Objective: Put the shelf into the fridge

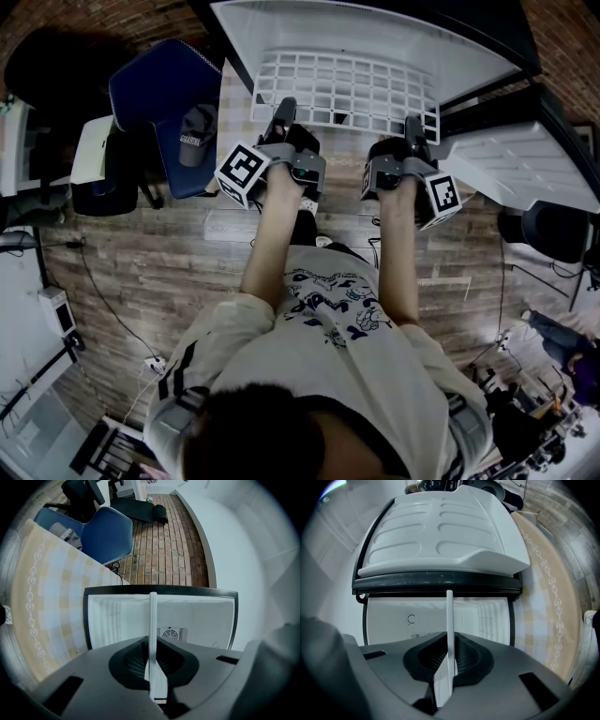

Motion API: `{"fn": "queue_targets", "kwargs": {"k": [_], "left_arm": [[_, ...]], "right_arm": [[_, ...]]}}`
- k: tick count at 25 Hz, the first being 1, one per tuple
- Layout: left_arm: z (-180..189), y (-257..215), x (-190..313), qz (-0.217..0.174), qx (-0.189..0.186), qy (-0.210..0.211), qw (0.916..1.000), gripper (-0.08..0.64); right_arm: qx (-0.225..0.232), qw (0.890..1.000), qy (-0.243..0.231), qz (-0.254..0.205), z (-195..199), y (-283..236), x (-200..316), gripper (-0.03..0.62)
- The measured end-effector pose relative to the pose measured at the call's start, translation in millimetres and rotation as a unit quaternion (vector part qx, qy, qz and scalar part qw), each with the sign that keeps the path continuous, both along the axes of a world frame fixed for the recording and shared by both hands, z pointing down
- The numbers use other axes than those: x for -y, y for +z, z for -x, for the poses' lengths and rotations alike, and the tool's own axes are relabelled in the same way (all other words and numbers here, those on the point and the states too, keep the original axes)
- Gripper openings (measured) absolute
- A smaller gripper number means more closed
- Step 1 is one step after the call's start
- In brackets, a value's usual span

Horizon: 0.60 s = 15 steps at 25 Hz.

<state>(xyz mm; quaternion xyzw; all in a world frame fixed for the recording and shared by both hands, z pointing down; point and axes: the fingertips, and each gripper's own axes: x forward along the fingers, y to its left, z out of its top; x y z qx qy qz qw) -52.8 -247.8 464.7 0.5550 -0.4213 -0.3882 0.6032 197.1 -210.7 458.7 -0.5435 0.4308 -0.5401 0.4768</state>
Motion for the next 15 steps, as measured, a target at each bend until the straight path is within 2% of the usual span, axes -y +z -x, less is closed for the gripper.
{"fn": "queue_targets", "kwargs": {"k": [15], "left_arm": [[0,-1,12,0.0,0.0,-0.001,1.0,0.037]], "right_arm": [[0.003,1.0,-0.001,-0.003,0,0,13,0.049]]}}
